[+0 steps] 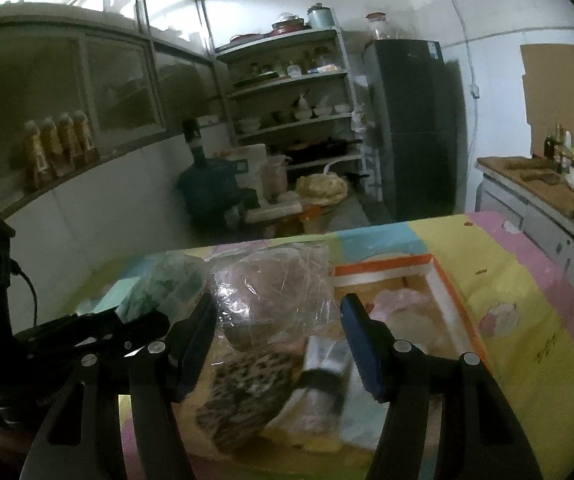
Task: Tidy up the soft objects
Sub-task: 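Carry the green-print bag and clear plastic bag with both tools over the box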
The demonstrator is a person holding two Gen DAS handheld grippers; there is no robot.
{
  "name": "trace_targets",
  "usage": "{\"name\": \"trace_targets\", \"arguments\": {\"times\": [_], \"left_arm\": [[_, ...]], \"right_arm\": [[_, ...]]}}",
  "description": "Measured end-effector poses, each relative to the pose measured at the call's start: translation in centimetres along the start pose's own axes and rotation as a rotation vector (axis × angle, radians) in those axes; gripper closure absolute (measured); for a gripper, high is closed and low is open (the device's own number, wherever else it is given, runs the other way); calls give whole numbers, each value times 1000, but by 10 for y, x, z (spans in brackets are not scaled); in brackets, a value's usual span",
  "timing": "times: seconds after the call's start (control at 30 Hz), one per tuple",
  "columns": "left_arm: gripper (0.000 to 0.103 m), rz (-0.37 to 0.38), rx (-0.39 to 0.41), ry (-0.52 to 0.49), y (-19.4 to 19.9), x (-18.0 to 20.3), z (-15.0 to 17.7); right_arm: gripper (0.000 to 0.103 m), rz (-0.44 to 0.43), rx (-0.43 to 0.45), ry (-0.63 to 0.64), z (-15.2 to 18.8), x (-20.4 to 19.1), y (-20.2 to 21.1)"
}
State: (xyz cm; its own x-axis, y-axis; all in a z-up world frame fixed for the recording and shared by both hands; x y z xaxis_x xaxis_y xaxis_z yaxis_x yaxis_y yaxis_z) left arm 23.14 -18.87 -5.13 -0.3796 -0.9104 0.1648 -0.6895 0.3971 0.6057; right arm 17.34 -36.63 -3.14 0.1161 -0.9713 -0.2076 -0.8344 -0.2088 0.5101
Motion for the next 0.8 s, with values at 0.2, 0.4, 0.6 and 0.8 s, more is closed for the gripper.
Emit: {"name": "trace_targets", "arguments": {"times": [0.2, 0.4, 0.6, 0.8], "left_arm": [[57, -9, -59, 8, -32, 4, -8], [57, -24, -114, 19, -59, 9, -8], [57, -40, -151, 21, -77, 11, -5], [57, -54, -187, 19, -90, 10, 0]], "right_arm": [[39, 10, -42, 36, -11, 22, -22], [39, -2, -118, 35, -14, 41, -51], [39, -9, -195, 35, -11, 53, -78], [39, 21, -277, 71, -4, 59, -101]]}}
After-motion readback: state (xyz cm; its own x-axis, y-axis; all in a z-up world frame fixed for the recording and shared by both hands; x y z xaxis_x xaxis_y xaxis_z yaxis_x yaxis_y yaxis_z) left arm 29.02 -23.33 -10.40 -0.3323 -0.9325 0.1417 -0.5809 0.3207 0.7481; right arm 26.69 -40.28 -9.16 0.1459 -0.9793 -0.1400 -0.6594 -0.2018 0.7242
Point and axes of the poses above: each gripper's, at about its wrist camera, not at the fingertips, and y roughly against the way its jaws point, x to its right, z to its underside, the point moved 7 cm from there along -y, roughly the way its jaws point, and after that the axes turned 2 degrees about -x, right-handed, at the moved point
